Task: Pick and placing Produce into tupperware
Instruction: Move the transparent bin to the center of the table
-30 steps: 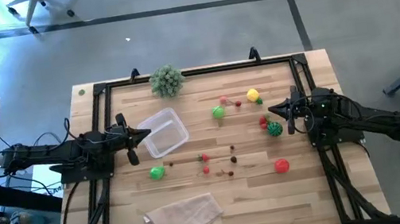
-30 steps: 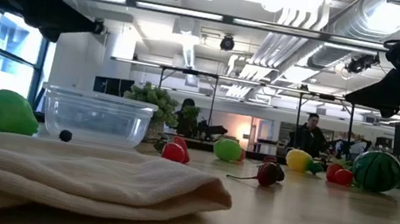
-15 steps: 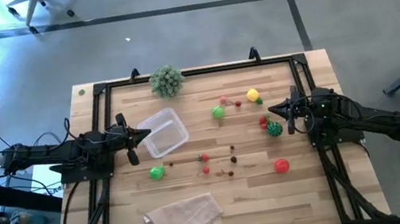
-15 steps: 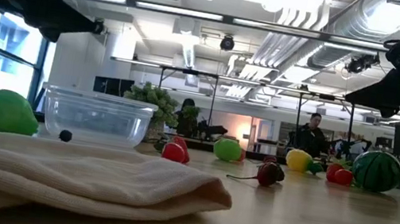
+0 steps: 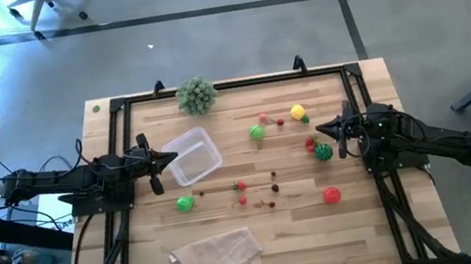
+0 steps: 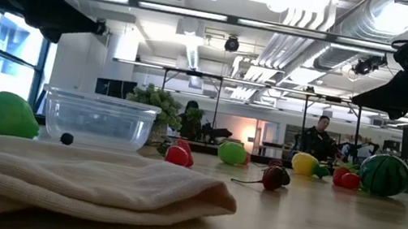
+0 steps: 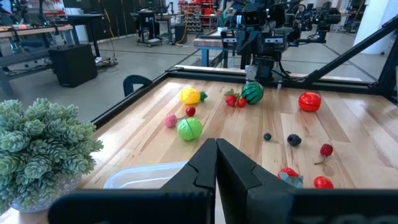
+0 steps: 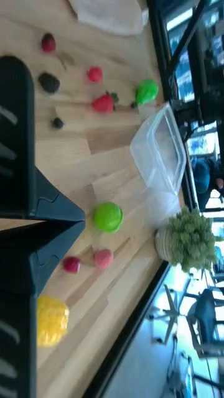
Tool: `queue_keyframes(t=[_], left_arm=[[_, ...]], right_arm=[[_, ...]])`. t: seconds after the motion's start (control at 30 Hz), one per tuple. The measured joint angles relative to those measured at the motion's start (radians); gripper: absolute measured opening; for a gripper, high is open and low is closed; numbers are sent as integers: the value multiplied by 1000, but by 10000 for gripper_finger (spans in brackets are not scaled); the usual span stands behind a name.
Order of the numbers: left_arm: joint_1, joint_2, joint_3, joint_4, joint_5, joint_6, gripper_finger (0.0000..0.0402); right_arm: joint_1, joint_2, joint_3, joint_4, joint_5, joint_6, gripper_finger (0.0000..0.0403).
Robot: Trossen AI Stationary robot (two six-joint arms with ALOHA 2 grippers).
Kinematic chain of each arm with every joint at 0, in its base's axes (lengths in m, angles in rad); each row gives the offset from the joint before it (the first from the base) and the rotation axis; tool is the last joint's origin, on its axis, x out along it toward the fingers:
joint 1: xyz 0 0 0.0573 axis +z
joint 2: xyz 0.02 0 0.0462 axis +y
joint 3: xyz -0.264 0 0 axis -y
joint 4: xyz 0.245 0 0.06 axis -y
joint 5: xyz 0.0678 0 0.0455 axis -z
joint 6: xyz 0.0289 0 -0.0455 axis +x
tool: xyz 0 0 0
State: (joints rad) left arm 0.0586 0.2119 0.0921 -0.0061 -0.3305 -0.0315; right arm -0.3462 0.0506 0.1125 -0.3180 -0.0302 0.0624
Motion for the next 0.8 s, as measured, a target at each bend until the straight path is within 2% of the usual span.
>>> queue_keyframes(t=[0.23, 0.37, 0.57, 0.8], left_arm=[[0, 0, 0, 4, 17, -38, 1], [0, 0, 0, 4, 43, -89, 1], [0, 0, 0, 4, 49, -105, 1], [0, 0, 0, 4, 49, -108, 1]], right_arm=[[0, 0, 0, 0, 78, 21, 0], [0, 0, 0, 27, 86, 123, 0], [0, 0, 0, 136, 95, 369, 0], [0, 0, 0, 232, 204, 393, 0]])
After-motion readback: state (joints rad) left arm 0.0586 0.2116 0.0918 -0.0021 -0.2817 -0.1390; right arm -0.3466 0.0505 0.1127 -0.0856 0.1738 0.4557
